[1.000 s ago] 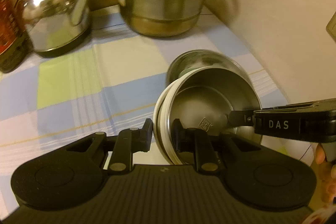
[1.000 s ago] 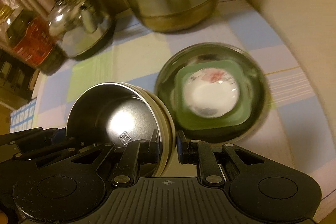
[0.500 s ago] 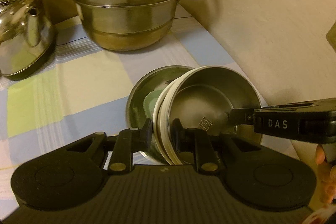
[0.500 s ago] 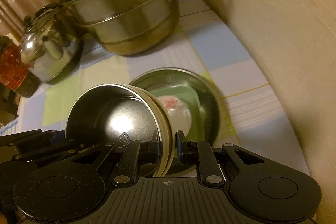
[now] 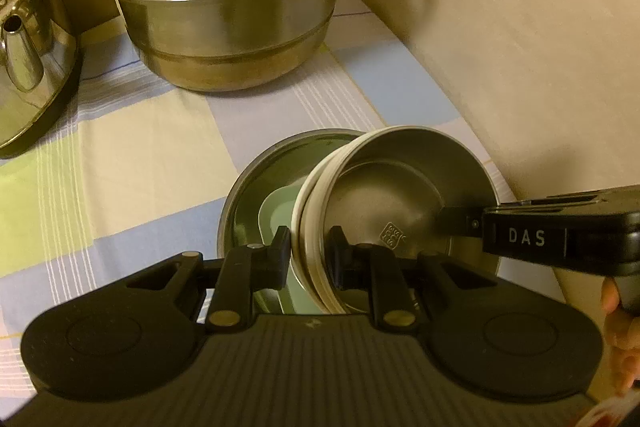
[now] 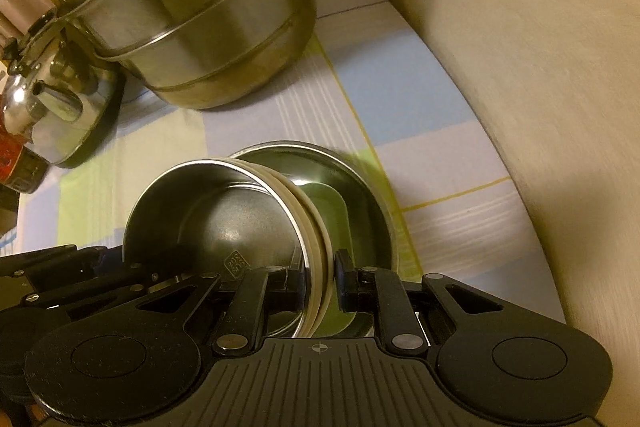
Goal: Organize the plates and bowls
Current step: 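Lower the bowl stack onto the saucer in the steel plate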
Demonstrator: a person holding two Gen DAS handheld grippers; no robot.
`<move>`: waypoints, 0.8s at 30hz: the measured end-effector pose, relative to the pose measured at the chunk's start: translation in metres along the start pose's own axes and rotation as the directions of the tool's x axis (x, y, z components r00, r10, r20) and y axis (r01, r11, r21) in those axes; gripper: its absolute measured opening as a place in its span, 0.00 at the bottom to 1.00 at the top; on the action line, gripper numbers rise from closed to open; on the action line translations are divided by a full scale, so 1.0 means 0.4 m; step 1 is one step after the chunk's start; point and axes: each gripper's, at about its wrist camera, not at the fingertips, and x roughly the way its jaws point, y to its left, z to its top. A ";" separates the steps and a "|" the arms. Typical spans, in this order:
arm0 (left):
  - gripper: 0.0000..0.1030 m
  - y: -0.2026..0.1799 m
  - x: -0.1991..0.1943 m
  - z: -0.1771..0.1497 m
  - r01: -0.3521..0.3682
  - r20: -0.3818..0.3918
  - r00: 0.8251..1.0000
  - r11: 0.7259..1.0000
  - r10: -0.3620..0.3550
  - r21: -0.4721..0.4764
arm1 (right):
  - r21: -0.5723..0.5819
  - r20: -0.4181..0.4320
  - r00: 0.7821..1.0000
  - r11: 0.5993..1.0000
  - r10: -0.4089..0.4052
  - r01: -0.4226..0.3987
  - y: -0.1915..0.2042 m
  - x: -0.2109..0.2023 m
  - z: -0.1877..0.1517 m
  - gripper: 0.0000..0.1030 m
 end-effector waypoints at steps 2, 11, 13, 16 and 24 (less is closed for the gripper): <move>0.17 0.003 0.007 -0.001 -0.004 -0.009 1.000 1.000 0.004 -0.005 | 0.002 -0.017 1.000 1.000 0.006 -0.006 -0.003 0.012 0.008 0.14; 0.17 0.015 0.044 -0.004 -0.015 -0.046 0.999 1.000 0.014 -0.028 | 0.003 -0.071 0.997 1.000 0.018 -0.018 -0.007 0.057 0.011 0.14; 0.17 0.017 0.052 -0.004 -0.015 -0.055 0.998 0.999 0.014 -0.032 | 0.004 -0.081 0.997 1.000 0.018 -0.018 -0.009 0.065 0.011 0.14; 0.17 0.018 0.063 -0.003 -0.016 -0.067 0.998 0.999 0.014 -0.038 | 0.007 -0.096 0.995 1.000 0.017 -0.017 -0.012 0.078 0.013 0.14; 0.17 0.028 0.084 0.001 -0.017 -0.084 0.996 0.999 0.013 -0.052 | 0.018 -0.120 0.992 1.000 0.022 -0.020 -0.016 0.111 0.020 0.14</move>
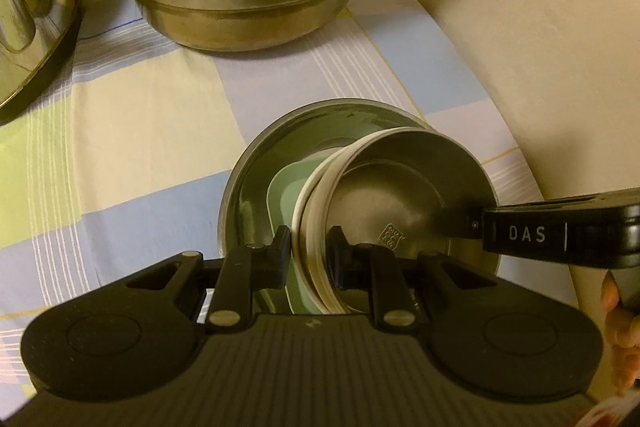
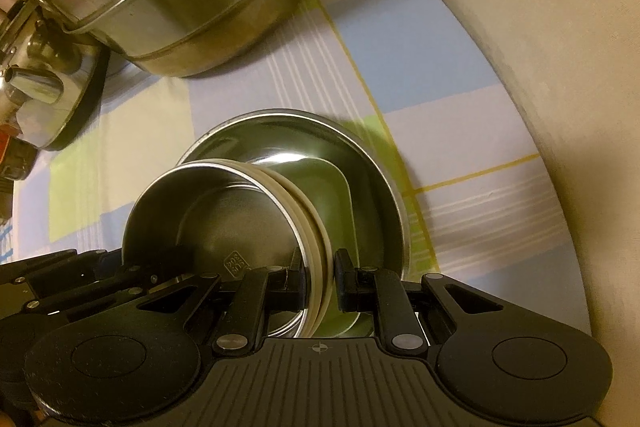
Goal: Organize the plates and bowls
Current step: 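Lower the bowl stack onto the saucer in the steel plate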
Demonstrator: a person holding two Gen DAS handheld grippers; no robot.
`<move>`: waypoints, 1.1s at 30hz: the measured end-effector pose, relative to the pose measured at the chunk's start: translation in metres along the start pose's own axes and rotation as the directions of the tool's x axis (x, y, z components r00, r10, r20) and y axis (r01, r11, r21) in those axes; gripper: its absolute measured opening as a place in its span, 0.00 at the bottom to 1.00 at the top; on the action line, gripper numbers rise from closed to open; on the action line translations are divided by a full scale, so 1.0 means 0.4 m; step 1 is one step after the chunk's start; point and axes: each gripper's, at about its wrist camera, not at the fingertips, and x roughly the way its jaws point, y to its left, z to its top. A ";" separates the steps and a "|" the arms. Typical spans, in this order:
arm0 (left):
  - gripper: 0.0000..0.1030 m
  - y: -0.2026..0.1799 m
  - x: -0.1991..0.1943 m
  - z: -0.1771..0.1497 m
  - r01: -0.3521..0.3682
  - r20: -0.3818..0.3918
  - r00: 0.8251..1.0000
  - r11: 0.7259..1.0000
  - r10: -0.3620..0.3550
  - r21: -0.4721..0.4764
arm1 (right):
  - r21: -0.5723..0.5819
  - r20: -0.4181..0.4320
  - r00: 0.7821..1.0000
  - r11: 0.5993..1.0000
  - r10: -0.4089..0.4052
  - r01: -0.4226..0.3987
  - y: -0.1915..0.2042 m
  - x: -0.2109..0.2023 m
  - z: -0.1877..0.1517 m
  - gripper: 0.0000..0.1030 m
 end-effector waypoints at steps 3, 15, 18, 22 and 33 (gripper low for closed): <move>0.17 0.002 0.003 0.006 0.001 0.001 1.000 1.000 -0.001 -0.002 | -0.002 0.001 1.000 1.000 0.001 -0.001 0.000 0.004 0.004 0.14; 0.18 0.014 0.007 0.007 0.029 -0.001 1.000 1.000 -0.029 -0.001 | -0.021 0.003 1.000 1.000 0.000 0.000 0.006 -0.003 0.011 0.16; 0.18 0.016 0.008 0.005 0.030 0.008 1.000 1.000 -0.030 0.000 | -0.016 0.009 1.000 1.000 0.006 -0.006 0.003 -0.002 0.009 0.16; 0.20 0.014 0.006 0.003 0.018 0.019 1.000 1.000 -0.018 0.007 | -0.010 0.018 1.000 1.000 0.016 -0.015 -0.001 -0.005 0.004 0.17; 0.21 0.006 -0.014 0.001 -0.001 0.061 0.998 1.000 0.000 0.028 | -0.019 0.072 0.997 0.999 0.033 -0.032 -0.006 -0.034 -0.005 0.22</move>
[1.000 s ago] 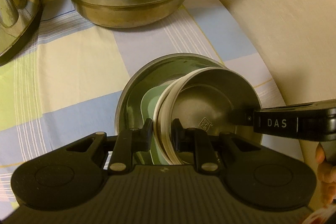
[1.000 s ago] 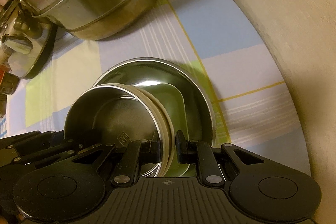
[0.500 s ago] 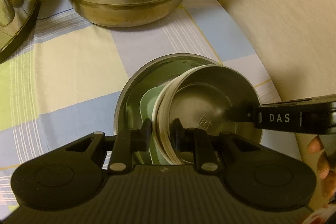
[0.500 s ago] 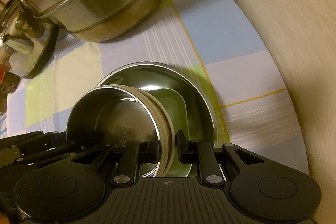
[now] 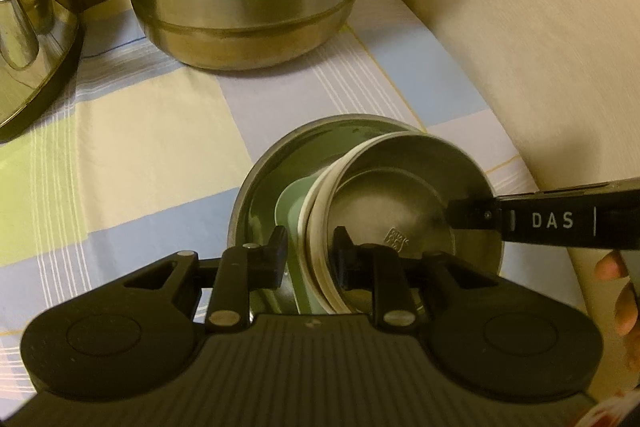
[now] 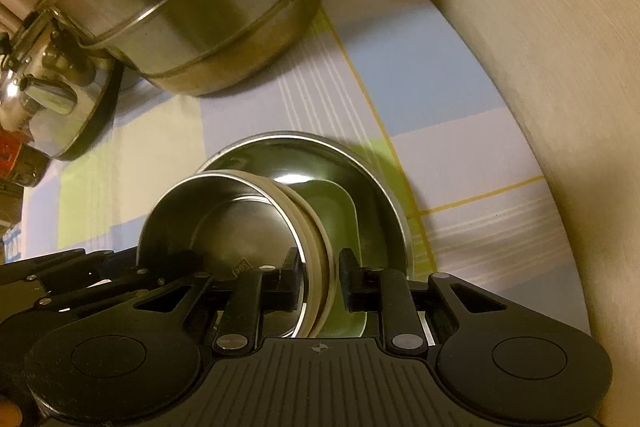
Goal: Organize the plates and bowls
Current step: 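Lower the bowl stack onto the saucer in the steel plate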
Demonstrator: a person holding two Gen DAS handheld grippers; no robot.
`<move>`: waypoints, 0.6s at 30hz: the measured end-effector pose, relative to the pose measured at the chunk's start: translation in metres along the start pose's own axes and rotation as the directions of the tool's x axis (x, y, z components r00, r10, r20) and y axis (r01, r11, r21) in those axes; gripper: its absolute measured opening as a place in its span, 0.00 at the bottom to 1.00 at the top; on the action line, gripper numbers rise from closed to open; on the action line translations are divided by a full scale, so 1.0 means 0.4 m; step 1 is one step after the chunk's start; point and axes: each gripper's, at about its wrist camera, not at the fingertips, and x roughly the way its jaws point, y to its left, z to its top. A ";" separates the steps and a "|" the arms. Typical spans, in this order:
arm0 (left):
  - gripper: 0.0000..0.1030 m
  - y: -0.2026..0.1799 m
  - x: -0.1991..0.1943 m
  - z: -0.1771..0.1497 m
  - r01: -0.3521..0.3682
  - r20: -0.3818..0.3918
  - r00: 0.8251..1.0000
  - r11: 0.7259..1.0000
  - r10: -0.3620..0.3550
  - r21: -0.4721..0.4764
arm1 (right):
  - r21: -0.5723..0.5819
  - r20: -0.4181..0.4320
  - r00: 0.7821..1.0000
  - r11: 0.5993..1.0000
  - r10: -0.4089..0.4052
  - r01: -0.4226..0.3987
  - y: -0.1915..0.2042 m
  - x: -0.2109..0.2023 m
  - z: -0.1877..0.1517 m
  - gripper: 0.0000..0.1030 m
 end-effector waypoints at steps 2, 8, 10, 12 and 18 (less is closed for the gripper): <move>0.21 0.000 -0.009 0.002 0.004 0.010 1.000 1.000 -0.004 -0.001 | -0.003 0.015 1.000 1.000 0.004 -0.004 -0.003 -0.010 -0.003 0.23; 0.17 -0.010 -0.043 0.003 -0.026 0.080 0.997 0.999 0.023 0.030 | -0.021 0.098 0.995 0.999 0.032 -0.030 -0.008 -0.051 -0.017 0.23; 0.14 -0.011 -0.046 0.003 -0.024 0.087 0.996 0.999 0.020 0.036 | -0.033 0.126 0.991 0.999 0.041 -0.037 -0.007 -0.061 -0.023 0.23; 0.11 -0.013 -0.045 0.002 -0.015 0.090 0.996 0.999 0.012 0.034 | -0.045 0.143 0.988 0.998 0.052 -0.046 -0.005 -0.065 -0.030 0.18; 0.06 -0.019 -0.040 -0.001 -0.015 0.099 0.995 0.999 0.011 0.041 | -0.081 0.174 0.983 0.996 0.055 -0.041 0.009 -0.067 -0.043 0.09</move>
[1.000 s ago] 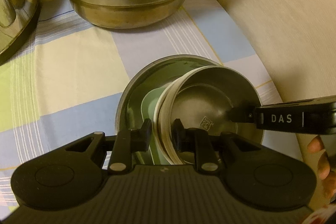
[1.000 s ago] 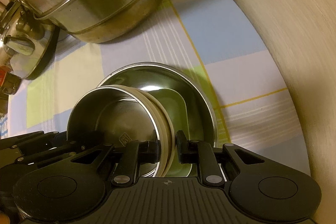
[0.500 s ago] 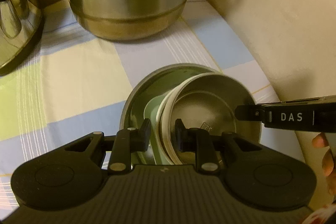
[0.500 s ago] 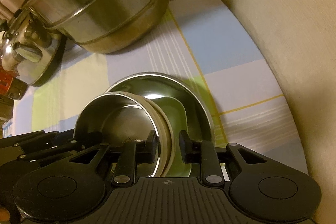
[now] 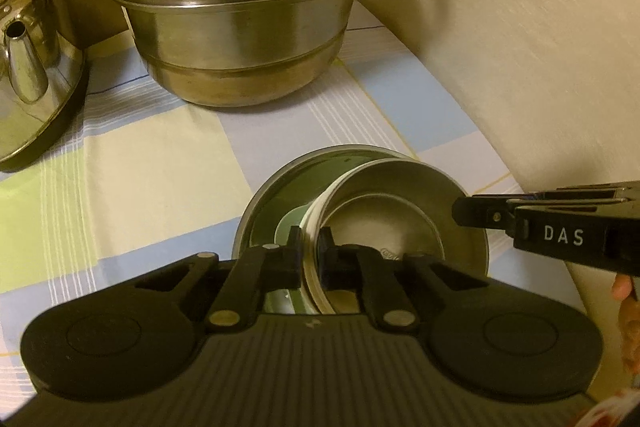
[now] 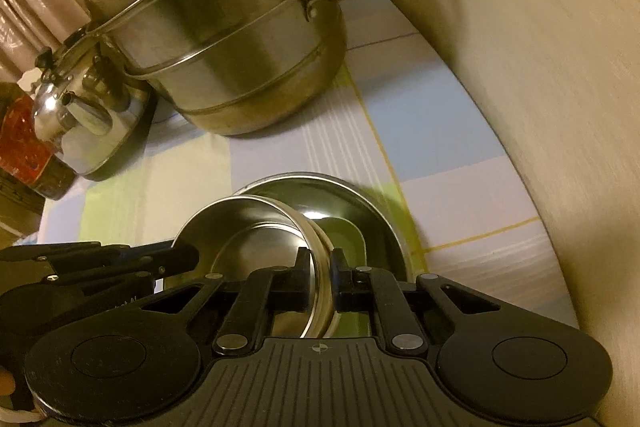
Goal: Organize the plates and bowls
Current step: 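Lower the bowl stack onto the saucer in the steel plate, then open both grippers and withdraw from the stacked dishes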
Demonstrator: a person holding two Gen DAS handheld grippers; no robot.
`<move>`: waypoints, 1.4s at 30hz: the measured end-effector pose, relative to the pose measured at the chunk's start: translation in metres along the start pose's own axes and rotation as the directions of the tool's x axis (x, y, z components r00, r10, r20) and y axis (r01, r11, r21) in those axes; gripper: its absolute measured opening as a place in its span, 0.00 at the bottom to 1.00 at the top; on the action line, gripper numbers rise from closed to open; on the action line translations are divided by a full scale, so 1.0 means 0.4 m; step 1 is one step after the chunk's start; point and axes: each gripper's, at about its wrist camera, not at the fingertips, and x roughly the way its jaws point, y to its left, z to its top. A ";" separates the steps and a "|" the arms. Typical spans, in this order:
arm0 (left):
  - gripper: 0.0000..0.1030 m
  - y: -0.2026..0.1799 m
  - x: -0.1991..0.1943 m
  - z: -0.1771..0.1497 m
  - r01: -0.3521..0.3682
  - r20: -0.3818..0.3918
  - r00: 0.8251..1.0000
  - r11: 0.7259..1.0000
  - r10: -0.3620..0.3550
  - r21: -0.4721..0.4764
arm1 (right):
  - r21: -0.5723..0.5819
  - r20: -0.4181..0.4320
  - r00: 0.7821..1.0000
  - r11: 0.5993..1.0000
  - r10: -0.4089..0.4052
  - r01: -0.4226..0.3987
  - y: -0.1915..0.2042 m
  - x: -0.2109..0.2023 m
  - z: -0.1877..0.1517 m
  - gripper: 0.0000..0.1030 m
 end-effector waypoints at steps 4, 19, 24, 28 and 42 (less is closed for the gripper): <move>0.06 0.002 0.002 0.004 0.001 -0.014 1.000 1.000 -0.001 -0.013 | -0.002 -0.021 1.000 1.000 -0.005 0.005 0.000 0.007 0.007 0.09; 0.06 -0.006 0.009 0.007 -0.035 -0.028 0.999 0.999 0.035 -0.017 | 0.027 -0.137 0.991 1.000 0.011 -0.007 -0.008 0.031 0.072 0.09; 0.06 -0.013 0.009 0.000 -0.056 -0.020 0.998 0.998 0.056 -0.014 | -0.006 -0.103 0.995 1.000 0.012 -0.013 -0.008 0.025 0.052 0.09; 0.09 -0.021 -0.003 -0.005 -0.083 0.004 0.996 0.996 0.084 -0.011 | -0.024 -0.081 0.997 1.000 0.018 -0.020 -0.010 0.019 0.030 0.09; 0.35 -0.033 -0.239 -0.130 -0.133 0.186 0.970 0.984 0.154 -0.119 | -0.103 0.230 0.965 0.989 0.125 -0.104 -0.033 -0.181 -0.128 0.47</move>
